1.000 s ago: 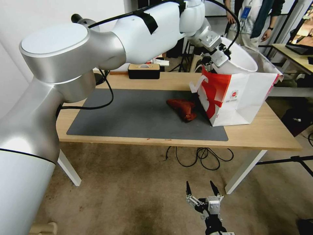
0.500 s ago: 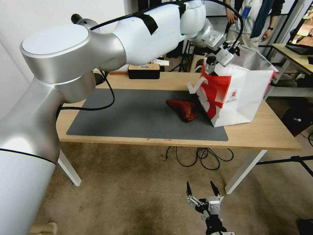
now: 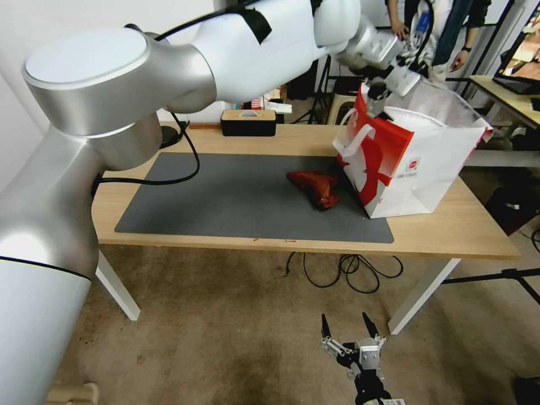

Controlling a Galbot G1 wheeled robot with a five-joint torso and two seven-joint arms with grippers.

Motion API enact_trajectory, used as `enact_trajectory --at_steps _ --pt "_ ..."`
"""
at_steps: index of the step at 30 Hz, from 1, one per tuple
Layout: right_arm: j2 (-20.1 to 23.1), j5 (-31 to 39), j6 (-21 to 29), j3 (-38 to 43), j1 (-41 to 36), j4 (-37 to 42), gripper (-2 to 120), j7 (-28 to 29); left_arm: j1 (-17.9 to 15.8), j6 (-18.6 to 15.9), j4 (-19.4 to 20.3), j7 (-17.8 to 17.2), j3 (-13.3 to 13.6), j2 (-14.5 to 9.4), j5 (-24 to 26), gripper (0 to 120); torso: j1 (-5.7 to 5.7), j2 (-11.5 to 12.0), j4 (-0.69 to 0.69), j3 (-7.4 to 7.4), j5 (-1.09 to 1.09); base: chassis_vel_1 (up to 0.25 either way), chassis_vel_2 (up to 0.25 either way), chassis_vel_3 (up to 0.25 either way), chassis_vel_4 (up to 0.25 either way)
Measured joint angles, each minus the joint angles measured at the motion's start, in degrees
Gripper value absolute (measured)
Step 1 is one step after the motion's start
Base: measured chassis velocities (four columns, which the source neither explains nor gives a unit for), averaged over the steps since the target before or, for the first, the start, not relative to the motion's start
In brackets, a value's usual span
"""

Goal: Sweep shrimp from table into container with towel, then put container into takeout bag.

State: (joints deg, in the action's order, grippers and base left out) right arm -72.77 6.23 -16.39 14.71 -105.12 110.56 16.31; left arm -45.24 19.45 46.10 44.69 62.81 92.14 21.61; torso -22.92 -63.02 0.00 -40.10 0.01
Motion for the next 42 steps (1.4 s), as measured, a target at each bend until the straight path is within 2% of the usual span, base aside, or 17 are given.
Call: enact_trajectory --at_steps 5,9,12,14,16,18,20,21,25,27,30,34,36,37,40,41,42 --pt "0.1 0.0 0.1 -0.1 0.0 0.0 100 0.0 -1.2 -0.6 1.5 -0.1 -1.0 -1.1 0.0 100 0.00 0.0 -0.04 0.00 0.01 0.000 0.000 0.000 0.000" --pt "0.0 -0.1 0.1 -0.6 0.1 -0.1 100 0.0 -1.4 -2.0 8.0 -0.2 -1.2 -7.3 -1.2 100 0.00 0.0 -0.02 0.00 0.00 0.000 0.000 0.000 0.000" --pt "-0.1 -0.2 0.2 -1.2 0.4 -0.1 100 0.0 0.9 -4.8 17.1 -2.5 -1.1 -17.3 -1.2 100 0.00 0.0 0.02 0.00 -0.05 0.000 0.000 0.000 0.000" --pt "-0.1 -0.3 0.3 -1.3 0.4 -0.2 100 0.0 1.7 -5.1 18.5 -3.0 -1.2 -19.0 -1.3 100 0.00 0.0 0.03 0.00 -0.05 0.000 0.000 0.000 0.000" --pt "-0.3 -0.5 0.5 -1.7 0.7 -0.2 100 0.0 6.2 -7.5 26.7 -9.8 -2.5 -27.7 -1.5 100 -0.01 0.0 0.02 -0.01 -0.08 0.000 0.000 0.000 0.000" --pt "-0.3 -0.5 0.5 -1.7 0.8 -0.3 100 0.0 7.3 -8.4 28.7 -12.1 -2.8 -29.4 -1.0 100 -0.01 0.0 0.03 -0.01 -0.08 0.000 0.000 0.000 0.000" --pt "-0.4 -0.5 0.7 -1.9 1.4 -0.6 100 0.0 12.5 -12.8 35.2 -22.2 -5.2 -35.8 1.9 100 0.01 0.0 0.00 0.00 -0.06 0.000 0.000 0.000 0.000" --pt "-0.4 -0.5 0.7 -1.9 1.4 -0.6 100 0.0 12.5 -12.8 35.2 -22.2 -5.2 -35.8 1.9 100 0.01 0.0 0.00 0.00 -0.06 0.000 0.000 0.000 0.000" --pt "-0.2 -0.2 1.6 -2.7 3.0 -1.4 100 0.2 22.9 -29.5 43.9 -43.4 -14.2 -45.2 9.9 100 -0.01 0.0 0.00 -0.01 -0.01 0.000 0.000 0.000 0.000" --pt "-0.1 -0.2 1.6 -2.8 3.1 -1.5 100 0.3 25.2 -33.0 45.7 -46.2 -16.4 -46.7 11.7 100 -0.01 0.0 0.01 0.00 -0.01 0.000 0.000 0.000 0.000" --pt "-0.1 -0.2 1.6 -2.8 2.7 -1.2 100 0.3 37.9 -42.1 54.6 -54.3 -25.7 -53.1 15.0 100 0.00 0.0 0.00 -0.01 -0.11 0.000 0.000 0.000 0.000" --pt "-0.1 -0.2 1.5 -2.5 2.2 -0.8 100 0.3 45.2 -45.5 59.8 -58.3 -31.6 -56.7 16.6 100 -0.01 0.0 0.00 -0.01 -0.06 0.000 0.000 0.000 0.000" --pt "0.0 -0.1 1.3 -2.2 1.6 -0.1 100 0.3 60.2 -48.8 65.9 -61.4 -45.6 -61.0 17.2 100 0.01 0.0 0.00 0.02 0.01 0.000 0.000 0.000 0.000" --pt "0.0 -0.1 1.3 -2.2 1.6 -0.1 100 0.3 60.2 -48.8 65.9 -61.4 -45.6 -61.0 17.2 100 0.01 0.0 0.00 0.02 0.01 0.000 0.000 0.000 0.000" --pt "0.4 0.3 1.4 -2.3 2.2 0.0 100 0.3 80.0 -49.8 70.9 -62.0 -63.9 -63.0 17.1 100 0.01 0.0 0.02 0.01 0.03 0.000 0.000 0.000 0.000" --pt "0.4 0.3 1.4 -2.3 2.2 0.0 100 0.3 80.0 -49.8 70.9 -62.0 -63.9 -63.0 17.1 100 0.01 0.0 0.02 0.01 0.03 0.000 0.000 0.000 0.000" --pt "0.4 0.5 1.4 -2.4 2.3 -0.1 100 0.4 85.5 -50.2 72.2 -62.2 -68.0 -62.9 16.8 100 0.01 0.0 0.00 0.01 0.01 0.000 0.000 0.000 0.000"
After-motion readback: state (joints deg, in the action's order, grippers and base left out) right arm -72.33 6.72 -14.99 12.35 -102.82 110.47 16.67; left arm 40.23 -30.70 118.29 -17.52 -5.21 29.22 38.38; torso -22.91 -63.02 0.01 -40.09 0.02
